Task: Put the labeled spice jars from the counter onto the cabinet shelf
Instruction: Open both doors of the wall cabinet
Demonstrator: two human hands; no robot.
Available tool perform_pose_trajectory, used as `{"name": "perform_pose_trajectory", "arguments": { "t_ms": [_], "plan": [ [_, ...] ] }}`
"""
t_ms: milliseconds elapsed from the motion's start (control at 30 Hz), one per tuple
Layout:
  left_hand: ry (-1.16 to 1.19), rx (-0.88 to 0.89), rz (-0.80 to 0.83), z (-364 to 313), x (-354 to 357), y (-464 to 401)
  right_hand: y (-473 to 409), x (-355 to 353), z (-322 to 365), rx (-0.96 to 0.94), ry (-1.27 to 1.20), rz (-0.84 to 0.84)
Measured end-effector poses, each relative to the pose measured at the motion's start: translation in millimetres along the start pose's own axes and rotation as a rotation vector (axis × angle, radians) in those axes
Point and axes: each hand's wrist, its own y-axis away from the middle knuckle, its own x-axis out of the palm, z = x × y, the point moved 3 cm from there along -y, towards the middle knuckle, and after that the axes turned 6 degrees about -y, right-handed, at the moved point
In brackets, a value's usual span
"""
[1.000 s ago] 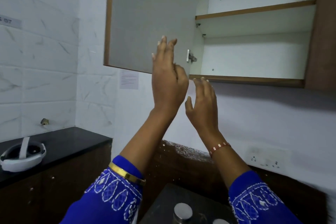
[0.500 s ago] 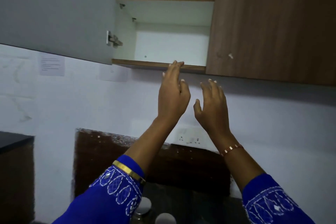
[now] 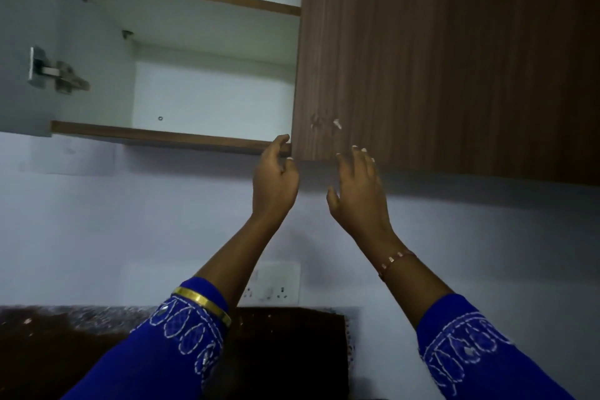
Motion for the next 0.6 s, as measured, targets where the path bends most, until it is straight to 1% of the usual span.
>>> {"name": "perform_pose_trajectory", "arguments": {
  "t_ms": [133, 267, 400, 533, 600],
  "plan": [
    [-0.008, 0.042, 0.035, 7, 12, -47, -41, 21, -2, 0.026, 0.083, 0.036],
    [-0.021, 0.050, 0.038, 8, 27, -100, -68, 36, -2, 0.006, 0.143, 0.015],
    [0.041, 0.011, 0.146, 5, 52, -137, -79, 50, -9, -0.026, 0.195, 0.037],
    [-0.046, -0.072, 0.108, 13, 60, -152, -75, 61, -20, -0.004, 0.200, 0.070],
    [0.011, -0.112, 0.140, 17, 57, -150, -71, 61, -22, -0.004, 0.199, 0.067]
  ]
}}
